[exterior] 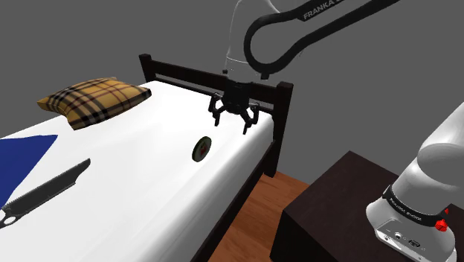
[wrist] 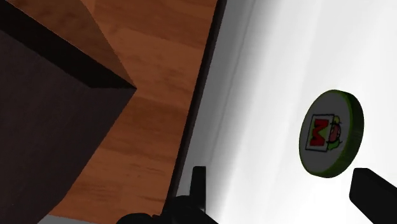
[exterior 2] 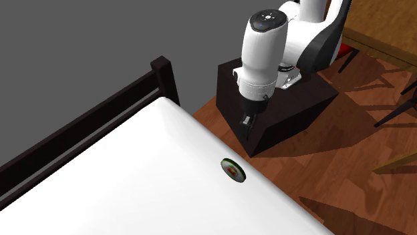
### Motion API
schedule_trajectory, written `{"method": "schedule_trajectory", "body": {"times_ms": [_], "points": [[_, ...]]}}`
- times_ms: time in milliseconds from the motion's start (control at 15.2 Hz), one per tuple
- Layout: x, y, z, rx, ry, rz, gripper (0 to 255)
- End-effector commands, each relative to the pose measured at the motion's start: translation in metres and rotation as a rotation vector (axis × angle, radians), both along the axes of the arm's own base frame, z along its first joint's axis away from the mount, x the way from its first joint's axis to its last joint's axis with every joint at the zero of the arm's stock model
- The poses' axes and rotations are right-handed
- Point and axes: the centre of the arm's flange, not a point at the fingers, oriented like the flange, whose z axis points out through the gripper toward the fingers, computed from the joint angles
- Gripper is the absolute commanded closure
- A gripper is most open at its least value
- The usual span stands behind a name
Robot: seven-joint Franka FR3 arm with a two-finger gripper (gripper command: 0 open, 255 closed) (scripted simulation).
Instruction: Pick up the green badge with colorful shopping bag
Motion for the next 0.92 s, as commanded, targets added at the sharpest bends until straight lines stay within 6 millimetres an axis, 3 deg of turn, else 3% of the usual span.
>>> {"method": "schedule_trajectory", "body": {"times_ms": [0,396,858], "points": [[0.02,0.016,-0.01,0.007,0.008,-0.062,0],[0.079,0.056,-0.041,0.02,0.033,-0.229,0],[0.083,0.058,-0.075,0.021,0.034,-0.239,0]]}}
